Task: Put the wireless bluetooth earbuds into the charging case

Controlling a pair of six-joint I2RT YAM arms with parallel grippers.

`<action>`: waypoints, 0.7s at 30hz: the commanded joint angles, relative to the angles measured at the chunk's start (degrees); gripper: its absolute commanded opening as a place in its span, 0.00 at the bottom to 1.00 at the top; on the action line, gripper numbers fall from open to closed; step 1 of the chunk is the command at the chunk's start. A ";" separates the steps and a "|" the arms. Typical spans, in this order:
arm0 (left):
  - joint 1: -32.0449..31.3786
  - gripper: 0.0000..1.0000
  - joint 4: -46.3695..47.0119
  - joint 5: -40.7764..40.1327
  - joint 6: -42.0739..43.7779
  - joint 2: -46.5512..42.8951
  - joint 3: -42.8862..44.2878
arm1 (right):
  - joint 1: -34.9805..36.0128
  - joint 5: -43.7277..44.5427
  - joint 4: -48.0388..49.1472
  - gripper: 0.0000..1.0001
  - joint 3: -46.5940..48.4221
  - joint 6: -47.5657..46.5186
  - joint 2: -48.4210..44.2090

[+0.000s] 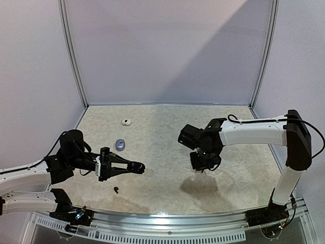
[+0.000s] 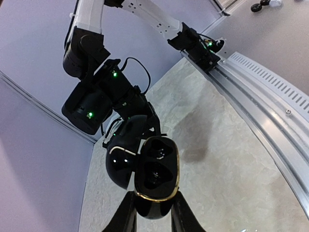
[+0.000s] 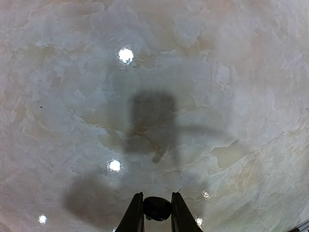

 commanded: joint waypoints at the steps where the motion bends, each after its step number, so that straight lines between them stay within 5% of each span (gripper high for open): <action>1: -0.74 0.00 -2.00 0.14 4.34 -0.46 -0.74 | -0.46 0.45 -0.57 0.00 1.41 -0.84 1.91; 21: -0.74 0.00 -3.23 -0.02 1.89 -0.98 -0.24 | -0.48 1.89 -3.54 0.00 4.03 -1.30 3.93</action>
